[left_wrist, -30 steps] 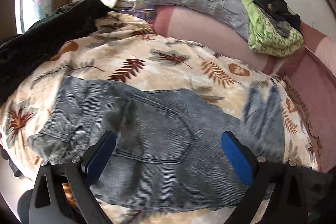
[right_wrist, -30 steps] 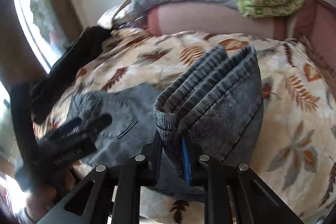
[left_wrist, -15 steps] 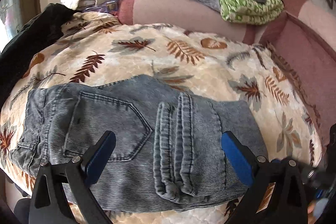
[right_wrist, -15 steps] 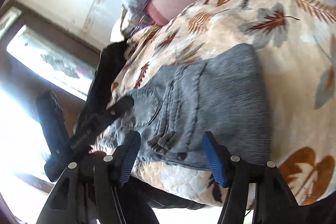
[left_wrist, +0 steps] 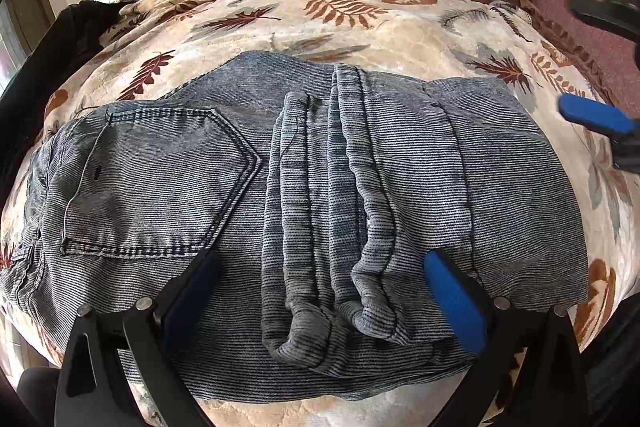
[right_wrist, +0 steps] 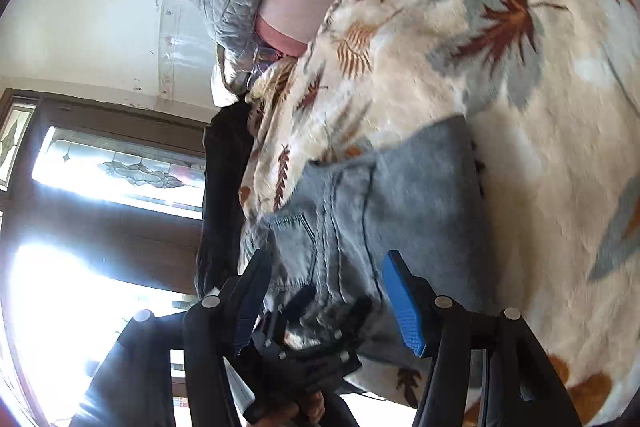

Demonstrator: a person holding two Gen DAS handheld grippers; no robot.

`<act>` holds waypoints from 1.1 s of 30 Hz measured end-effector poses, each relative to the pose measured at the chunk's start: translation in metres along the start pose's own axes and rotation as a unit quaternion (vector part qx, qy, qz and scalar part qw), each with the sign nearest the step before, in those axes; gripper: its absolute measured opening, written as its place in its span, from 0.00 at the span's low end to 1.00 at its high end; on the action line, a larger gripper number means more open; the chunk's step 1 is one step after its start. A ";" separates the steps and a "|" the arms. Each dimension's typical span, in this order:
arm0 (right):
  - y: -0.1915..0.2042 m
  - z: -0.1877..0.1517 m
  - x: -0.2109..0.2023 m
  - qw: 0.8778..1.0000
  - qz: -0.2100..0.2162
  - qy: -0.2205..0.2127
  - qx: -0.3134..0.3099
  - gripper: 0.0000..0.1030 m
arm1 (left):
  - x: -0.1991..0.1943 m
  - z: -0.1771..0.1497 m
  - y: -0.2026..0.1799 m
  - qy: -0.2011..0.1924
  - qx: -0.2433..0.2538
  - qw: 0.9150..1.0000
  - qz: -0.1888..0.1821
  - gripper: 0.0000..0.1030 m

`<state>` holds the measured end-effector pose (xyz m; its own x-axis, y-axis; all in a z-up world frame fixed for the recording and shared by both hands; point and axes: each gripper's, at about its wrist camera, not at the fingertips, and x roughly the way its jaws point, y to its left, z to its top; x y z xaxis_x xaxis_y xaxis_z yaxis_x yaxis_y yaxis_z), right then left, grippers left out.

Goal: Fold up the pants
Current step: 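Lay the hem over the waistband with the right gripper and release it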

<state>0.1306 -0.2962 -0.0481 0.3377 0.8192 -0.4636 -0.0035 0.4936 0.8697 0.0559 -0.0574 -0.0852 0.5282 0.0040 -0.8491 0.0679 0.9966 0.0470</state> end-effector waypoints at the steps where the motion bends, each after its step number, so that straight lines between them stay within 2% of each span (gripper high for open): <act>1: -0.005 0.011 0.014 1.000 -0.014 0.012 0.003 0.61 | 0.000 0.000 0.000 0.001 -0.001 1.000 0.000 0.99; 4: -0.045 0.027 0.048 0.994 -0.072 0.061 0.053 0.60 | 0.002 0.002 0.001 0.004 -0.004 1.000 0.001 0.99; 6: -0.045 0.032 0.047 0.996 -0.059 0.046 0.053 0.58 | 0.002 0.002 0.002 0.002 -0.003 1.000 -0.001 0.99; 8: -0.032 0.038 0.041 0.998 -0.048 0.028 0.026 0.59 | 0.002 0.001 0.002 -0.002 -0.003 1.000 -0.002 0.99; 9: -0.029 0.041 0.039 0.998 -0.049 0.024 0.017 0.59 | 0.002 0.001 0.001 -0.004 -0.001 1.000 -0.002 0.99; 11: -0.034 0.053 0.046 0.997 -0.078 0.013 0.005 0.59 | 0.002 0.001 0.001 -0.004 -0.002 1.000 -0.002 0.99; 12: -0.045 0.057 0.051 0.996 -0.080 0.019 0.021 0.59 | 0.001 0.001 0.001 -0.004 -0.002 1.000 -0.001 0.99; 13: -0.056 0.060 0.055 0.997 -0.058 0.021 0.048 0.59 | 0.001 0.001 0.001 -0.003 -0.003 1.000 -0.001 0.99; 15: -0.057 0.059 0.041 0.997 -0.042 0.007 0.059 0.59 | 0.001 0.002 0.001 -0.003 -0.004 1.000 -0.002 0.99; 18: -0.031 0.042 0.014 0.999 -0.038 -0.009 0.013 0.59 | 0.000 0.000 0.002 -0.007 -0.003 1.000 -0.002 0.99; 21: -0.020 0.006 -0.006 0.999 -0.040 -0.004 -0.007 0.59 | 0.000 0.000 0.001 -0.007 -0.005 1.000 -0.001 1.00; 24: -0.029 -0.035 -0.012 0.999 -0.042 0.015 -0.011 0.59 | 0.000 0.000 0.001 -0.007 -0.005 1.000 -0.001 1.00; 26: -0.050 -0.053 -0.002 0.997 -0.070 0.040 0.006 0.62 | 0.001 0.000 0.001 -0.005 -0.006 1.000 0.001 1.00; 29: -0.054 -0.058 -0.011 0.999 -0.044 0.021 0.014 0.62 | 0.000 0.001 0.002 -0.001 -0.006 1.000 -0.001 1.00; 31: -0.043 -0.061 -0.021 1.000 -0.030 0.004 -0.007 0.62 | 0.001 0.002 0.002 0.002 -0.006 1.000 0.000 1.00; 33: -0.037 -0.068 -0.021 0.999 -0.022 0.010 -0.023 0.63 | 0.002 0.002 0.001 0.001 -0.008 1.000 0.002 1.00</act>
<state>0.0595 -0.3118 -0.0819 0.3205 0.8016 -0.5046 -0.0328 0.5418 0.8399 0.0588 -0.0561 -0.0854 0.5267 0.0076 -0.8500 0.0523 0.9978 0.0414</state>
